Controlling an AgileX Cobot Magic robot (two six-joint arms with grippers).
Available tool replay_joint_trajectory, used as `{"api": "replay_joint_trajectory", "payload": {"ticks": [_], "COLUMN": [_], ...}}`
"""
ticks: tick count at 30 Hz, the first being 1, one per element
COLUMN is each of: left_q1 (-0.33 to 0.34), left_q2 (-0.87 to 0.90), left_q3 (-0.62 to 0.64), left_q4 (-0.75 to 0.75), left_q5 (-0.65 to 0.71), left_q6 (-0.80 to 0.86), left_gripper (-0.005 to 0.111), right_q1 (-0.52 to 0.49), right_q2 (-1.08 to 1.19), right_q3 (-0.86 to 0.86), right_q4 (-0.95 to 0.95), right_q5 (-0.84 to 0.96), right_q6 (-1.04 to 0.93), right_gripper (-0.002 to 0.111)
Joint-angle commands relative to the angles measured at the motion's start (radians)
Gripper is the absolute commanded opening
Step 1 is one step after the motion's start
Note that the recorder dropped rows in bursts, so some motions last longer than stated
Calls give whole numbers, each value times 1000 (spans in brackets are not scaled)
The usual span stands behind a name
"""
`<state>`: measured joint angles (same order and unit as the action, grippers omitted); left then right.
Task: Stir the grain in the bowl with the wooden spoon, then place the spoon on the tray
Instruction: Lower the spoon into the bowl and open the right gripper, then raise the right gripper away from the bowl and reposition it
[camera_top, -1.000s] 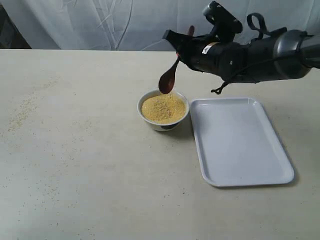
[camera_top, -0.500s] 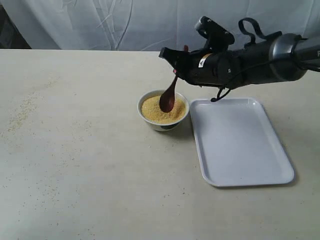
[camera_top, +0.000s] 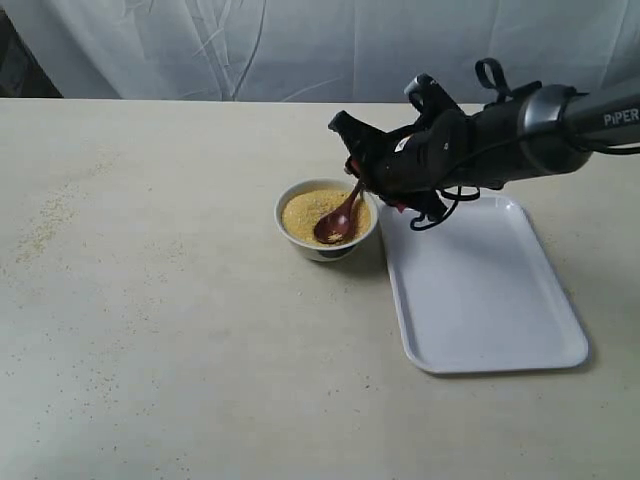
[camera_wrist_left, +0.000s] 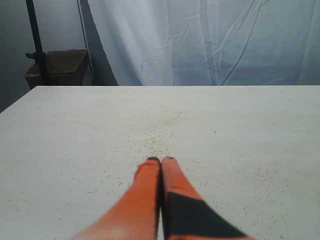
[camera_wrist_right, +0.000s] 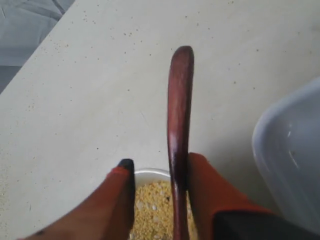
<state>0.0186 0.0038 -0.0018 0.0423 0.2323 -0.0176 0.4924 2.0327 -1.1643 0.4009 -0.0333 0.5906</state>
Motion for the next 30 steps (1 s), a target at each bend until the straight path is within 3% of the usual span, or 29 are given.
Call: {"api": "replay_joint_trajectory", "payload": {"ticks": [1, 7, 9, 12, 17, 20, 23, 27, 30], "left_q1": [2, 2, 2, 2, 2, 2, 2, 2, 2], "left_q2": [-4, -4, -4, -4, -4, -4, -4, -4, -4], "left_q3": [2, 2, 2, 2, 2, 2, 2, 2, 2], "left_q4": [0, 0, 0, 0, 0, 0, 0, 2, 2], "left_q5": [-1, -1, -1, -1, -1, -1, -1, -1, -1], "left_q6": [0, 0, 0, 0, 0, 0, 0, 0, 0], "left_gripper": [0, 0, 0, 0, 0, 0, 0, 0, 0], "right_q1": [-2, -4, -4, -7, -92, -173, -191, -139, -130], "right_q2": [-32, -144, -185, -245, -319, -345, -361, -346, -292], "right_q3": [0, -14, -37, -69, -83, -23, 151, 399, 496], "right_q4": [-45, -325, -458, -582, -645, -501, -276, -255, -243], "right_q5": [76, 224, 304, 428, 445, 213, -244, -811, -953], "right_q6": [-7, -55, -149, -290, -359, -312, -266, -42, 221], "right_gripper": [50, 46, 34, 2, -1, -1, -1, -1, -1]}}
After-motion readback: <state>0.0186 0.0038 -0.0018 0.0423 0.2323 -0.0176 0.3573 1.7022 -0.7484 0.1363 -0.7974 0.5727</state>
